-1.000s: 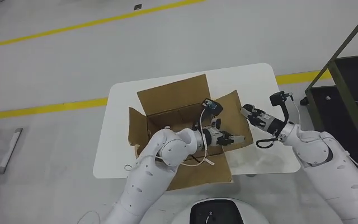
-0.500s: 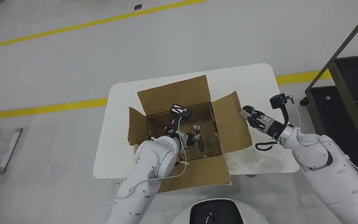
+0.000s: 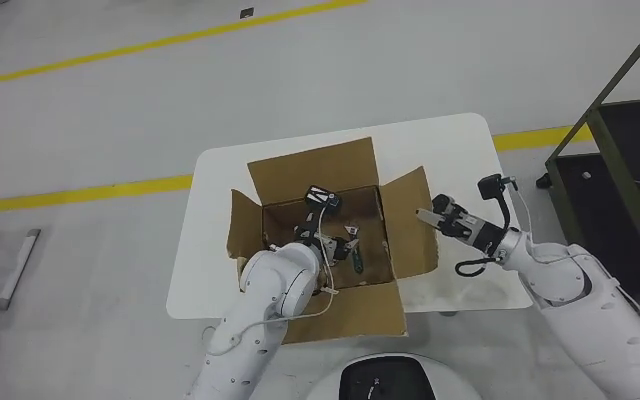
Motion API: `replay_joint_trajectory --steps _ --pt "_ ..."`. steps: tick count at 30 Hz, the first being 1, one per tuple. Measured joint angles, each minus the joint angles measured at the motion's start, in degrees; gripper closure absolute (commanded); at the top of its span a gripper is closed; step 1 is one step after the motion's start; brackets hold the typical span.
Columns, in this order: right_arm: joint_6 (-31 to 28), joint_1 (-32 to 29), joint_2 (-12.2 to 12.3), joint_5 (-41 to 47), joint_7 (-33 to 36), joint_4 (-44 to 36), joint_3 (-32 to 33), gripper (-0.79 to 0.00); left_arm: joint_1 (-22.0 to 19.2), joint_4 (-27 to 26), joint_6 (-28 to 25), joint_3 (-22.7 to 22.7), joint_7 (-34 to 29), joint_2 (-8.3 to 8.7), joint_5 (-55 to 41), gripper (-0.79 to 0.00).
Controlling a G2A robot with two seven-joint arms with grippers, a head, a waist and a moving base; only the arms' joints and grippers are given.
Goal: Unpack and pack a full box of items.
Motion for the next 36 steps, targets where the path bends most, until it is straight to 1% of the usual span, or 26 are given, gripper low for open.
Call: replay_joint_trajectory --steps 1,2,3,4,5,6,9,15,19,22,36 --pt "0.0 0.2 0.0 -0.1 0.1 0.1 -0.2 -0.28 0.0 0.0 0.0 0.0 0.0 0.0 0.0 -0.785" --pt "0.0 0.3 0.0 -0.2 0.0 0.3 -0.4 -0.225 0.0 0.0 0.0 0.0 0.0 0.0 0.0 -0.785" --pt "0.0 0.4 -0.1 -0.3 -0.1 0.4 -0.5 -0.203 0.0 0.0 0.0 0.0 0.0 0.0 0.0 -0.785" --pt "-0.1 0.5 -0.1 -0.3 -0.1 0.5 -0.6 -0.102 0.0 0.0 0.0 0.0 0.0 0.0 0.0 -0.785" --pt "-0.2 0.5 -0.1 -0.4 -0.2 0.6 -0.7 -0.037 0.0 0.0 0.0 0.0 0.0 0.0 0.0 -0.785" --pt "-0.2 0.5 -0.1 -0.4 -0.3 0.7 -0.7 0.0 0.1 0.1 0.0 -0.1 0.2 0.01 0.0 -0.785" --pt "-0.4 0.2 0.0 -0.5 -0.4 0.8 -0.5 0.0 1.3 1.1 0.4 -0.9 1.3 0.15 1.0 -0.785" --pt "-0.7 -0.5 0.1 -0.7 -1.0 0.2 0.0 0.0 1.7 3.6 2.8 -2.3 -2.3 0.2 3.2 -0.785" --pt "-1.0 -1.0 0.2 -0.7 -1.3 -0.1 0.0 0.0 1.6 6.0 4.7 -2.6 -3.5 0.07 4.6 -0.785" --pt "-1.1 -1.3 0.2 -0.7 -1.5 -0.3 0.0 0.0 1.3 7.7 6.0 -2.9 -3.9 -0.16 3.9 -0.785" --pt "-2.3 -2.1 0.3 -0.5 -2.6 -0.7 0.3 0.0 1.6 8.4 6.4 -3.1 -3.4 -0.21 3.5 -0.785"
